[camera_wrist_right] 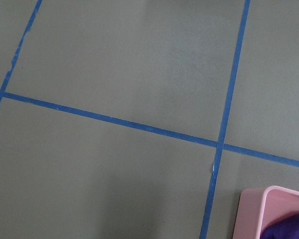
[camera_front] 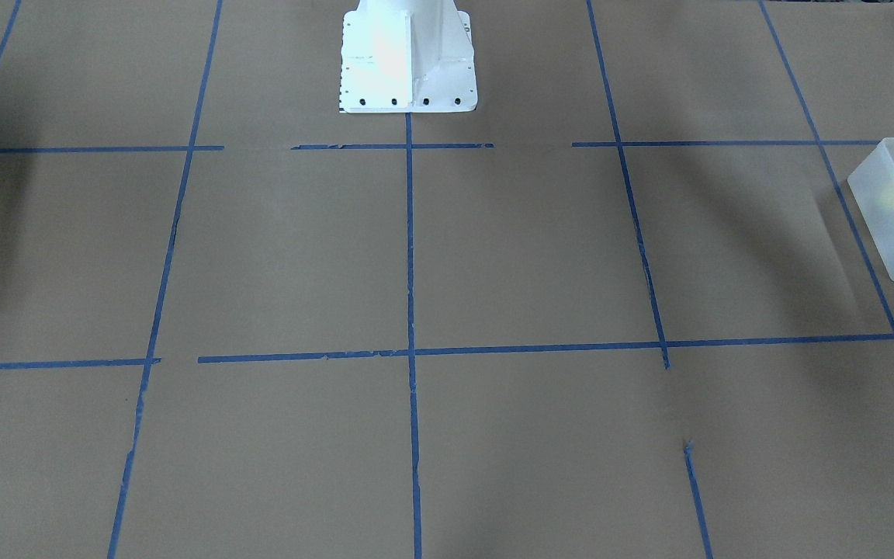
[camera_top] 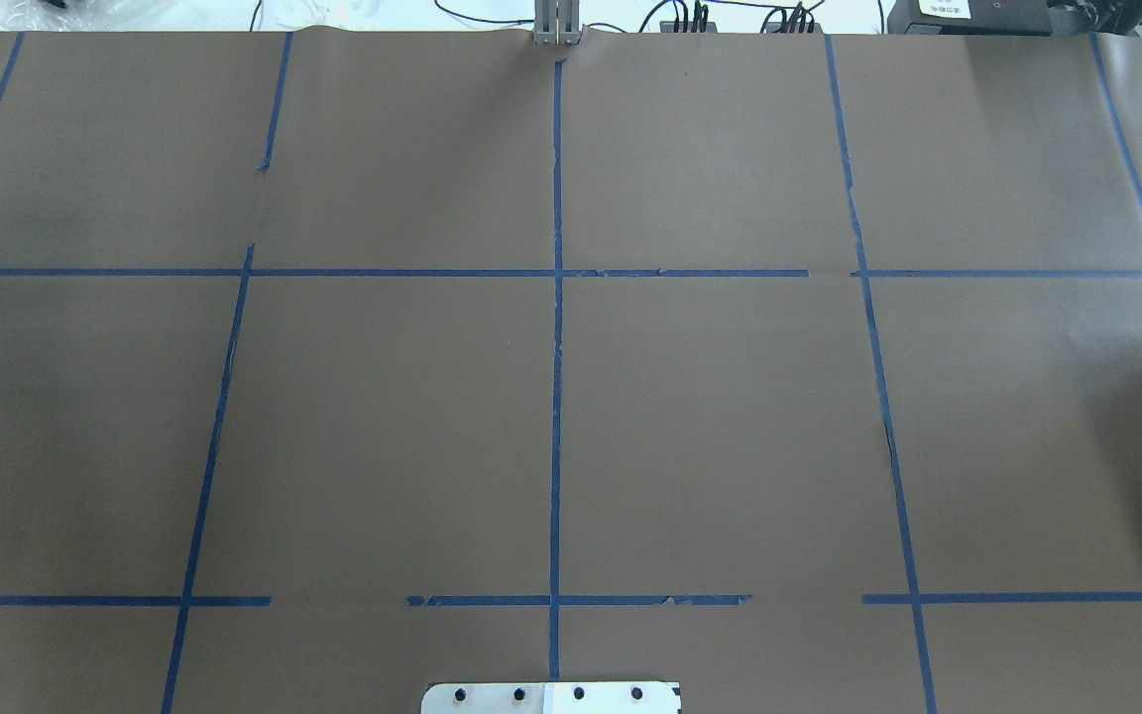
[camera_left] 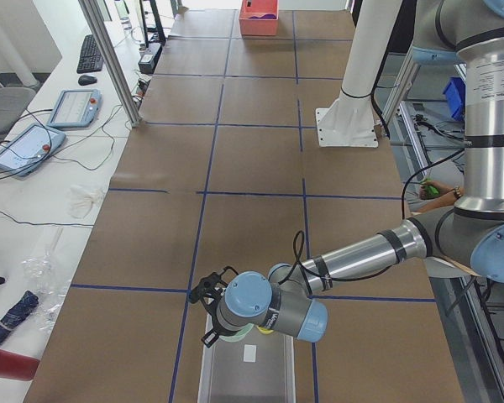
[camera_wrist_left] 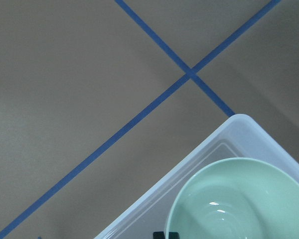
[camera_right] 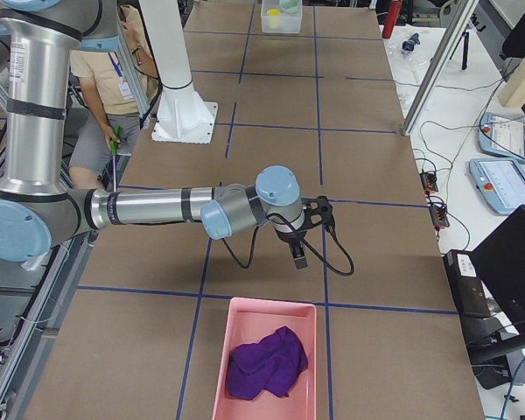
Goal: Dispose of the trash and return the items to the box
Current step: 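Lower the pale green bowl into the clear bin and release it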
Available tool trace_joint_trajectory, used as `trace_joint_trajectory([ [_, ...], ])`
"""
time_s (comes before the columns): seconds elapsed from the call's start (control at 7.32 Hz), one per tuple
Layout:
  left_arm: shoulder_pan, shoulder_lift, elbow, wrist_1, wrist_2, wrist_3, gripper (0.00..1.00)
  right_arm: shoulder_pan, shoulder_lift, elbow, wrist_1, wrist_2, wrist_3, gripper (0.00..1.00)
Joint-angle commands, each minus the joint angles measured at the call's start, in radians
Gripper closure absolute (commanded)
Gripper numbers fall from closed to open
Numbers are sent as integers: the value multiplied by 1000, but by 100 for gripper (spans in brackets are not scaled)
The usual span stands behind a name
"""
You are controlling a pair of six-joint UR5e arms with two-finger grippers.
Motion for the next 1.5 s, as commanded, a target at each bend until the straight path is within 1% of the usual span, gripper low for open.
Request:
trace_joint_trajectory([
  [0.0, 2, 2, -8, -11, 3, -4, 0, 0, 0, -1, 2, -15, 4, 0],
  [0.14, 2, 2, -37, -8, 3, -17, 0, 0, -3, 0, 0, -26, 5, 0],
  [0.27, 5, 11, -136, 10, 0, -123, 0, 0, -2, 3, 0, -34, 7, 1],
  [0.41, 17, 34, -227, 86, 1, -212, 0, 0, 0, 3, -2, -37, 10, 1],
  [0.55, 29, 21, -361, 291, 8, -231, 0, 2, -2, 5, -3, -38, 4, 1],
  [0.68, 30, 18, -461, 458, 5, -228, 0, 2, 3, 6, -3, -32, 8, 1],
  [0.82, 19, 19, -483, 612, -6, -224, 0, -11, 0, 3, -17, -41, -2, 0],
  [0.96, 17, 34, -490, 656, 1, -233, 0, -21, -14, 2, -41, -45, -4, 0],
  [1.09, 19, 19, -469, 766, 5, -230, 0, -61, -20, 2, -101, -51, -12, 0],
  [1.23, 14, 28, -484, 824, 6, -228, 0, -63, -18, 3, -191, -92, -22, 0],
  [1.37, 13, 37, -485, 826, 6, -228, 0, -26, -11, 2, -287, -100, -50, 0],
])
